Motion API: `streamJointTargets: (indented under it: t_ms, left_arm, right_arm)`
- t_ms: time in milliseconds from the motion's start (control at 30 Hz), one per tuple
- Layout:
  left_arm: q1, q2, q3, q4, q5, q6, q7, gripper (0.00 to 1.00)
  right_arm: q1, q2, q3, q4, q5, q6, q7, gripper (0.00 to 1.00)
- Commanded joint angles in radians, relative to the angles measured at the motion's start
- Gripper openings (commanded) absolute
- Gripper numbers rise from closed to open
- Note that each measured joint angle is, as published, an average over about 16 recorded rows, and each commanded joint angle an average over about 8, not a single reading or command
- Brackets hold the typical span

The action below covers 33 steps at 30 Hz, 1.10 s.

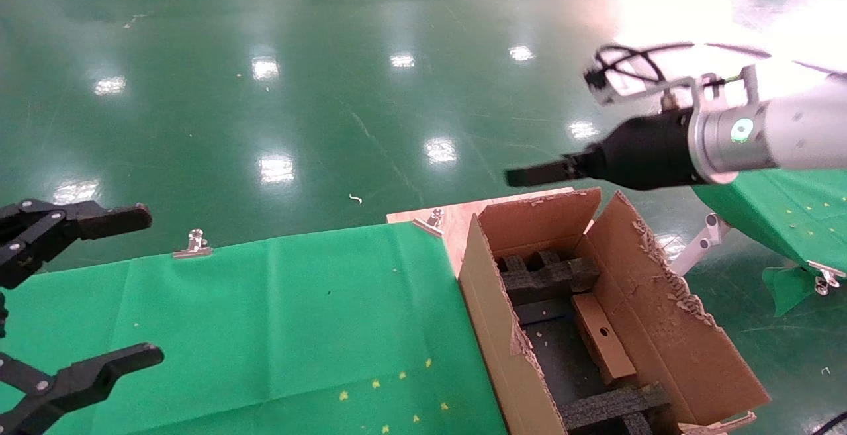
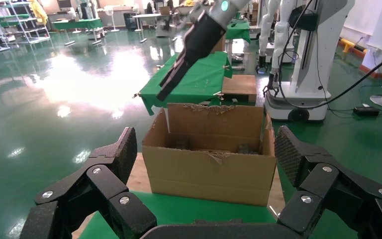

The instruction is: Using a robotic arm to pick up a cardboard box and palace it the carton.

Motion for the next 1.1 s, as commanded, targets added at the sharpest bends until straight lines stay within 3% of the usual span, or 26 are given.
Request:
streamJointTargets:
  t_ms: [33, 500, 1100]
  left_arm:
    - [0.0, 0.0, 0.0, 0.0, 0.0, 0.0, 0.0, 1.0]
    - [0.0, 0.0, 0.0, 0.0, 0.0, 0.0, 0.0, 1.0]
    - [0.0, 0.0, 0.0, 0.0, 0.0, 0.0, 0.0, 1.0]
  right_arm:
    - [0.022, -0.001, 0.027, 0.005, 0.079, -0.034, -0.032, 1.0]
    - [0.002, -0.002, 0.071, 0.003, 0.14, -0.07, -0.082, 1.0]
    - [-0.27, -0.048, 0.389, -0.014, 0.308, -0.204, -0.461, 1.0]
